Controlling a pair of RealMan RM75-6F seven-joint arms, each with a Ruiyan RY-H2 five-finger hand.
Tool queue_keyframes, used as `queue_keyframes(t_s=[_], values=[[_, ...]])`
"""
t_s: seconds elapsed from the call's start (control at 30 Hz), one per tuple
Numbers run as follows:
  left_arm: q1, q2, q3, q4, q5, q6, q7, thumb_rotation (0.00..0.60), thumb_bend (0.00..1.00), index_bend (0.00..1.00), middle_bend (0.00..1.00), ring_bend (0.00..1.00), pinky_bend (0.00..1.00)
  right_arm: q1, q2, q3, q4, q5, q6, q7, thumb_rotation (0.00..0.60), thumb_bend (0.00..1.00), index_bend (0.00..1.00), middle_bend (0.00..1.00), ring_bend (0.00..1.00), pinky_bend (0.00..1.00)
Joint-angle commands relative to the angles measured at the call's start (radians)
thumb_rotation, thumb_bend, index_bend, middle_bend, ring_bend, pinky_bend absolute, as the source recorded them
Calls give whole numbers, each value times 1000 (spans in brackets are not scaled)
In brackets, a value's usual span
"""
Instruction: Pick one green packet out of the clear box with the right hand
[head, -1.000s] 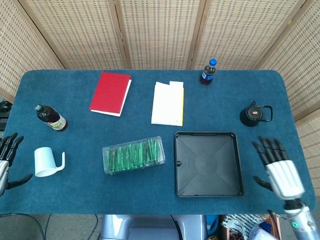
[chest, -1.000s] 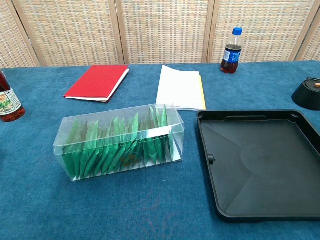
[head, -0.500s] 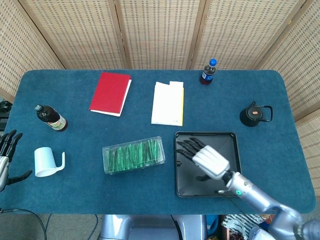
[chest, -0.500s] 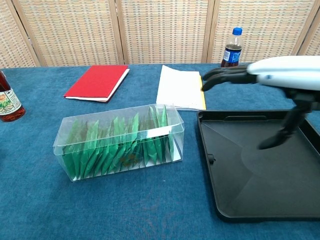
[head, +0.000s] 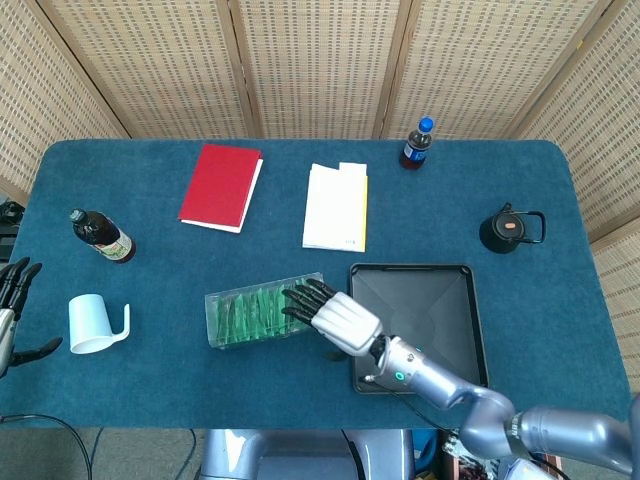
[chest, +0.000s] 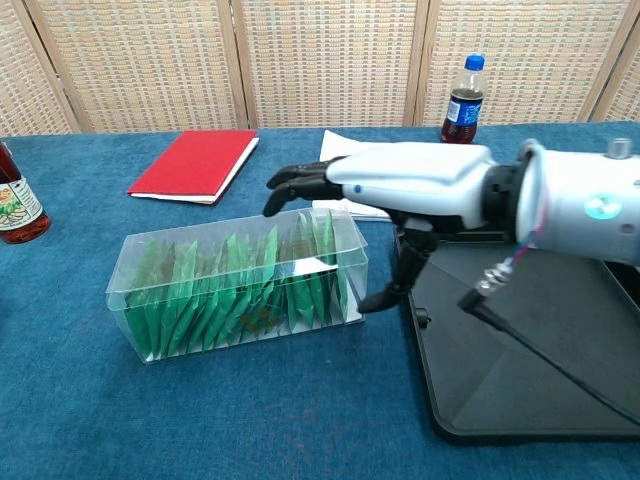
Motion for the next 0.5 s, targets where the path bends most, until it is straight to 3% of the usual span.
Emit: queue_keyframes(t_s=[0.03,0.27,0.5], values=[[-1,1,-1,1,-2,-2,-4,600,73,0,0,0,0,46,-71,35,32,112,-17,-99,600,364,163,0,0,0],[-1,7,-2,7,-4,-6,-32,600,73,0,0,0,0,88,-124,30,72,253,0,-227,600,477,190,0,0,0],[-4,10,-2,9,-6,-14,-46,600,72,0,0,0,0,110,-160,31,90,309,46,-264,600,613,245,2,0,0]])
